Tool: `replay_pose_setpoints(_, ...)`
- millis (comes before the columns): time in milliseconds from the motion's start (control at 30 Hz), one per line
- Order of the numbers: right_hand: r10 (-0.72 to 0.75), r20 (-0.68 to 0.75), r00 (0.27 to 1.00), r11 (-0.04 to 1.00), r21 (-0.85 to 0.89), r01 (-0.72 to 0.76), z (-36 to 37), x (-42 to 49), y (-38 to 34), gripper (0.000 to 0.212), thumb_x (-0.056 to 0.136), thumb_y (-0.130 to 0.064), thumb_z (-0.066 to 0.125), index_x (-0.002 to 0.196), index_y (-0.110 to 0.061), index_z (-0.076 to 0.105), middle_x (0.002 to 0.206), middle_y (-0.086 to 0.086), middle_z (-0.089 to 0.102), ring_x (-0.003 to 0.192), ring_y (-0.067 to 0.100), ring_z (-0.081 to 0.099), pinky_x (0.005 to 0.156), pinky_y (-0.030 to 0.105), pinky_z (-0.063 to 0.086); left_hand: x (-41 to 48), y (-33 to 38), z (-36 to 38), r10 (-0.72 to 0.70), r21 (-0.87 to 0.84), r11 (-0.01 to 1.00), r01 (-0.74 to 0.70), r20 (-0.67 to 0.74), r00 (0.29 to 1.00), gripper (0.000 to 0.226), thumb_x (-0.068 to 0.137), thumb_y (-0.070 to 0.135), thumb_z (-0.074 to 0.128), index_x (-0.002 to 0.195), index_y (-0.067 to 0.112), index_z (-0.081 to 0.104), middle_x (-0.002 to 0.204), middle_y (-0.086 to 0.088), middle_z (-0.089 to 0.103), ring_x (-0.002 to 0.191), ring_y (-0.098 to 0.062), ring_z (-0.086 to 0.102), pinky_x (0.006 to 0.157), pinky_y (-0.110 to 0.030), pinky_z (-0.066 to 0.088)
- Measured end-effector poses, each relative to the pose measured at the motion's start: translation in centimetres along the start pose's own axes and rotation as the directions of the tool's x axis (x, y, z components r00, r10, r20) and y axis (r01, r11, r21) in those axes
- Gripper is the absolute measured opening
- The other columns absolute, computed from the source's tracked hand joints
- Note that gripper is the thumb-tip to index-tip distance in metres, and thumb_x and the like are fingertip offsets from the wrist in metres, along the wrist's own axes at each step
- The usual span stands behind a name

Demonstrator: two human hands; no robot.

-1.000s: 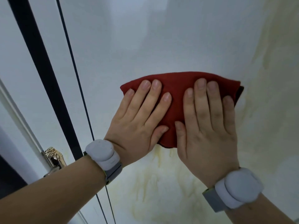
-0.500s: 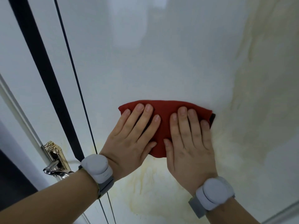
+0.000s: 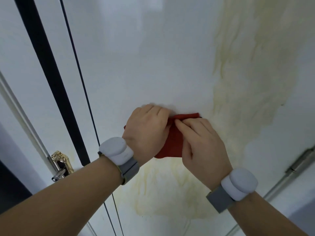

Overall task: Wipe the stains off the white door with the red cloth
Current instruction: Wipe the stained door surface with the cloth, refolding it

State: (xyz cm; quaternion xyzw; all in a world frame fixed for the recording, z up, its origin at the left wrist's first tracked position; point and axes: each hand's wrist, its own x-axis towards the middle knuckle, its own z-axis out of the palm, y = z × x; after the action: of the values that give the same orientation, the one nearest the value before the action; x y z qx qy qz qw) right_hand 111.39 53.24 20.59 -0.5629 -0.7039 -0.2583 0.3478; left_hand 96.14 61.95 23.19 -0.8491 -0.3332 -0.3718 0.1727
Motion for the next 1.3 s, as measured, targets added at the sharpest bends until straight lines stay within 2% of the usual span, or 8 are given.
replay_pose_setpoints(167,0.190,-0.002,0.982,0.935,0.307,-0.181,-1.9,1.6,-1.1,0.034,0.090,-0.007,0.055,0.118,-0.012,0.074,0.116,-0.001,0.073,0.109,0.015,0.065,0.102,0.026,0.047,2.1,1.3,-4.2,-0.305,-0.291,0.820,0.492,0.505,0.807,0.024,0.097,0.036,0.050,0.095,0.023,0.070,0.087,0.005,0.071,0.085,-0.019,0.065,0.077,-0.034,0.054)
replay_pose_setpoints(333,0.378,0.188,0.906,0.658,0.634,-0.406,-4.4,3.6,-3.6,0.039,0.093,-0.004,0.065,0.126,-0.023,0.070,0.119,-0.014,0.072,0.113,-0.002,0.066,0.103,0.022,0.050,2.3,1.2,-7.7,-0.318,-0.545,0.200,0.814,0.750,0.580,0.046,0.101,0.044,0.060,0.099,0.001,0.076,0.096,-0.023,0.076,0.075,-0.022,0.068,0.070,-0.033,0.054)
replay_pose_setpoints(567,0.394,-0.184,0.900,0.857,0.426,-0.288,-7.8,5.5,-7.9,0.007,0.087,-0.020,0.074,0.083,-0.022,0.069,0.084,-0.008,0.062,0.083,0.011,0.061,0.071,0.026,0.050,3.9,0.8,-12.6,-0.457,-0.671,-0.221,0.708,0.713,0.533,0.032,0.101,0.037,0.064,0.087,0.008,0.062,0.061,-0.007,0.060,0.049,-0.018,0.057,0.046,-0.024,0.050)
replay_pose_setpoints(767,0.474,0.084,0.877,0.617,0.679,-0.398,-9.7,7.4,-10.8,0.035,0.073,-0.047,0.084,0.098,-0.031,0.066,0.091,-0.017,0.070,0.092,0.004,0.066,0.069,0.018,0.052,5.8,-0.4,-15.3,-0.529,-0.737,-0.401,0.544,0.671,0.520,0.023,0.099,0.025,0.063,0.084,0.007,0.064,0.062,-0.007,0.068,0.055,-0.020,0.069,0.055,-0.030,0.059)
replay_pose_setpoints(833,0.484,0.059,0.873,0.661,0.629,-0.409,-9.5,7.8,-10.5,0.044,0.068,-0.042,0.089,0.103,-0.033,0.063,0.094,-0.019,0.069,0.092,-0.002,0.065,0.071,0.011,0.050,6.4,-0.8,-16.1,-0.479,-0.720,-0.483,0.499,0.694,0.538,0.021,0.098,0.019,0.062,0.084,0.003,0.064,0.069,-0.013,0.072,0.060,-0.023,0.073,0.059,-0.032,0.063)
replay_pose_setpoints(933,0.525,-0.089,0.847,0.737,0.545,-0.400,-9.2,8.4,-8.7,0.021,0.083,-0.019,0.080,0.099,-0.026,0.068,0.085,-0.016,0.071,0.075,0.003,0.066,0.064,0.015,0.051,7.1,-1.4,-17.0,-0.394,-0.712,-0.496,0.497,0.695,0.601,0.023,0.100,0.019,0.058,0.099,-0.004,0.064,0.085,-0.025,0.077,0.076,-0.032,0.079,0.069,-0.037,0.066)
replay_pose_setpoints(1067,0.592,-0.092,0.801,0.658,0.628,-0.414,-10.3,10.7,-5.7,0.014,0.086,-0.009,0.075,0.084,-0.023,0.075,0.069,-0.016,0.070,0.064,0.002,0.063,0.063,0.017,0.049,8.1,-2.2,-17.6,-0.340,-0.712,-0.451,0.538,0.694,0.634,0.040,0.105,0.031,0.051,0.115,-0.007,0.057,0.092,-0.031,0.076,0.084,-0.038,0.078,0.068,-0.039,0.066)
replay_pose_setpoints(1300,0.546,-0.210,0.811,0.773,0.499,-0.392,-15.7,19.6,-3.3,0.020,0.077,-0.010,0.081,0.083,-0.027,0.074,0.063,-0.011,0.063,0.055,0.000,0.057,0.060,0.012,0.048,13.4,-4.3,-19.6,-0.436,-0.802,-0.061,0.594,0.557,0.707,0.044,0.106,0.038,0.049,0.084,0.005,0.067,0.056,-0.009,0.065,0.048,-0.023,0.067,0.044,-0.027,0.055)
